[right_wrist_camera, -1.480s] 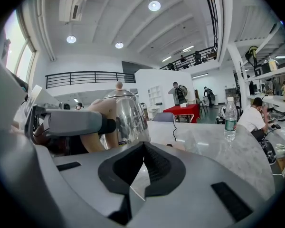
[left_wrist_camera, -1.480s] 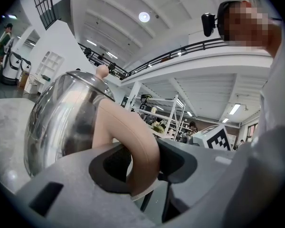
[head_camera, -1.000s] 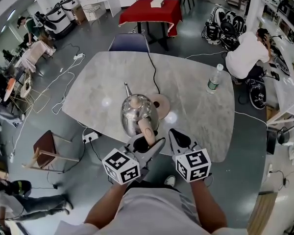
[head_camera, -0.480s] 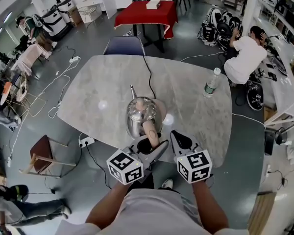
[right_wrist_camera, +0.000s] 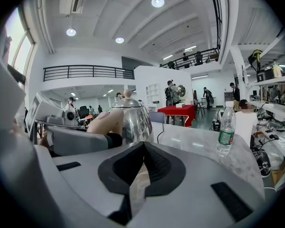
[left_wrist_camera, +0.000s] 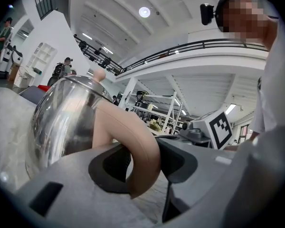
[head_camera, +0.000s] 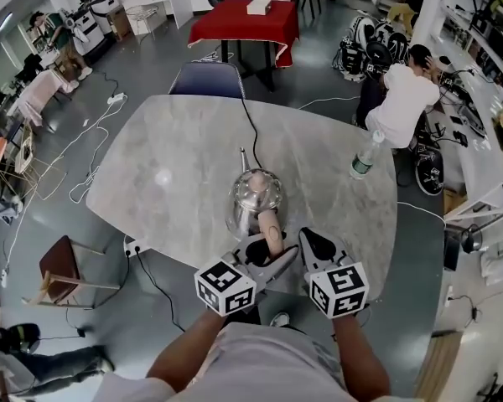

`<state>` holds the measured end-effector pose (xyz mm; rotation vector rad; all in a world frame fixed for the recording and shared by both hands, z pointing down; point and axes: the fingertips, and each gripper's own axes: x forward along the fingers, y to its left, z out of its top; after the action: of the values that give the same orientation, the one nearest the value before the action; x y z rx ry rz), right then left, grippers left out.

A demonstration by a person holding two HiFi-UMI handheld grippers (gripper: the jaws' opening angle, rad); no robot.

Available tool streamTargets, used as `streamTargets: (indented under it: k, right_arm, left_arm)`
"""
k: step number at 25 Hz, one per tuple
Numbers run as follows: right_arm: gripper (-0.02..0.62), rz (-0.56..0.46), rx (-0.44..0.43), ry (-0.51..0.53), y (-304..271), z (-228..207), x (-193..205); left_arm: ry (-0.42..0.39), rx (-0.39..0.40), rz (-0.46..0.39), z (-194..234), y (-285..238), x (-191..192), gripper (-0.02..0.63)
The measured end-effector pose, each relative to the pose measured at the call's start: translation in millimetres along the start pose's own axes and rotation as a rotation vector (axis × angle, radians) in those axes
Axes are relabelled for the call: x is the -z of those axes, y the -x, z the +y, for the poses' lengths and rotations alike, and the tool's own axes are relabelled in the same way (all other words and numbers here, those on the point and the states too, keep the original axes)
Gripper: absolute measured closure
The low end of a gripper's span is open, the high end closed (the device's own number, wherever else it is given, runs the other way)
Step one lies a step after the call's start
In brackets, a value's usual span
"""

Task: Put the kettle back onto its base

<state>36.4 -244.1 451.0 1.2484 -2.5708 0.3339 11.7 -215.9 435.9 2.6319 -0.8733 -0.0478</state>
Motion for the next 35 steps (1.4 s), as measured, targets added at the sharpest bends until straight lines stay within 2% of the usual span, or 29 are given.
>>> streamTargets:
  k: [17, 35]
  right_arm:
    - [0.591, 0.027, 0.018, -0.001, -43, -18, -6]
    - [0.591, 0.035, 0.012, -0.02, -50, -21, 0]
  left_arm:
    - [0.029, 0.052, 0.024, 45, -15, 7, 0.439]
    - [0.031, 0.061, 0.046, 62, -19, 20, 0.439]
